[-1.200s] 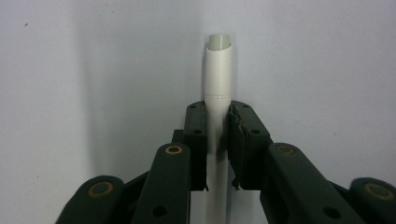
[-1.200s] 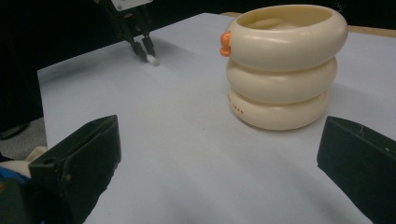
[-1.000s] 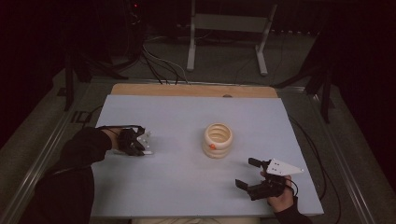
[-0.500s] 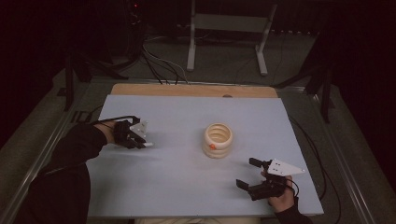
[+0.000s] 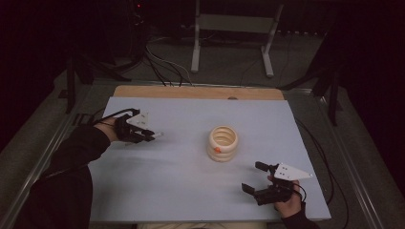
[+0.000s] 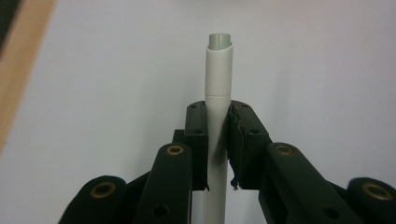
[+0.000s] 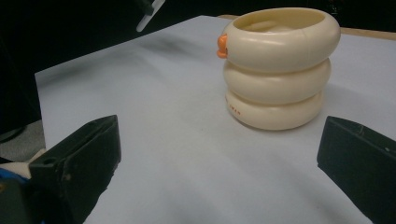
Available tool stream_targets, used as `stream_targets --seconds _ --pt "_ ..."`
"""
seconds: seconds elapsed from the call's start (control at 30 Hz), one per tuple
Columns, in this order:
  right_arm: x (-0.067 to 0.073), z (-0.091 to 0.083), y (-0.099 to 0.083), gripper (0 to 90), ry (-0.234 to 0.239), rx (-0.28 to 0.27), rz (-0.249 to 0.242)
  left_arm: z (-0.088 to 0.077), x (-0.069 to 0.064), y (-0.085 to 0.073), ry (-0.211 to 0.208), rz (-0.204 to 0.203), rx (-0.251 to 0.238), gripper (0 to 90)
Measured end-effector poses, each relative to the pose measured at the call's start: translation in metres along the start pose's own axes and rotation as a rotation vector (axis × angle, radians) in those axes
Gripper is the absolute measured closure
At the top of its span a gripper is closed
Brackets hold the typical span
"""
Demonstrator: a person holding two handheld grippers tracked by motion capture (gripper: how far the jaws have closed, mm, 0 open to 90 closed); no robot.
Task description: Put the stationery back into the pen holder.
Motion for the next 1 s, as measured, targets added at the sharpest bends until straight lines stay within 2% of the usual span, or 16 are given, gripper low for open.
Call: stream_targets --seconds 0.13,0.2,0.3,0.43,0.5,0.73,1.0 --pt "0.000 0.000 0.000 0.0 -0.001 -0.002 0.000 -0.007 0.004 0.009 0.005 -0.051 -0.076 79.3" --pt "0.000 0.000 0.000 0.0 -0.002 -0.002 0.000 -0.010 0.005 0.014 -0.008 -0.100 -0.113 79.3" --pt "0.000 0.000 0.000 0.0 -0.002 -0.002 0.001 -0.014 0.007 0.020 0.011 -0.121 -0.148 79.3" --pt "0.001 0.000 0.000 0.0 -0.001 0.000 -0.002 -0.014 0.006 0.027 -0.009 -0.169 -0.183 79.2" --pt "0.001 0.000 0.000 0.0 -0.001 0.000 -0.003 -0.015 0.006 0.032 -0.015 -0.189 -0.221 79.3" --pt "0.001 0.000 0.000 0.0 -0.002 0.000 -0.004 -0.020 0.003 0.047 -0.036 -0.229 -0.344 79.3" --pt "0.001 0.000 0.000 0.0 -0.001 0.000 -0.006 -0.026 -0.002 0.061 -0.057 -0.258 -0.440 79.3"
Point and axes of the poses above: each handheld gripper's, and its own axes: z roughly forward along the jaws, y roughly out of its top, x roughly to its left, the point moved 8 cm from there along z, roughly forward along the jaws, and after that the axes turned 7 degrees about x, right-handed, at the moved point
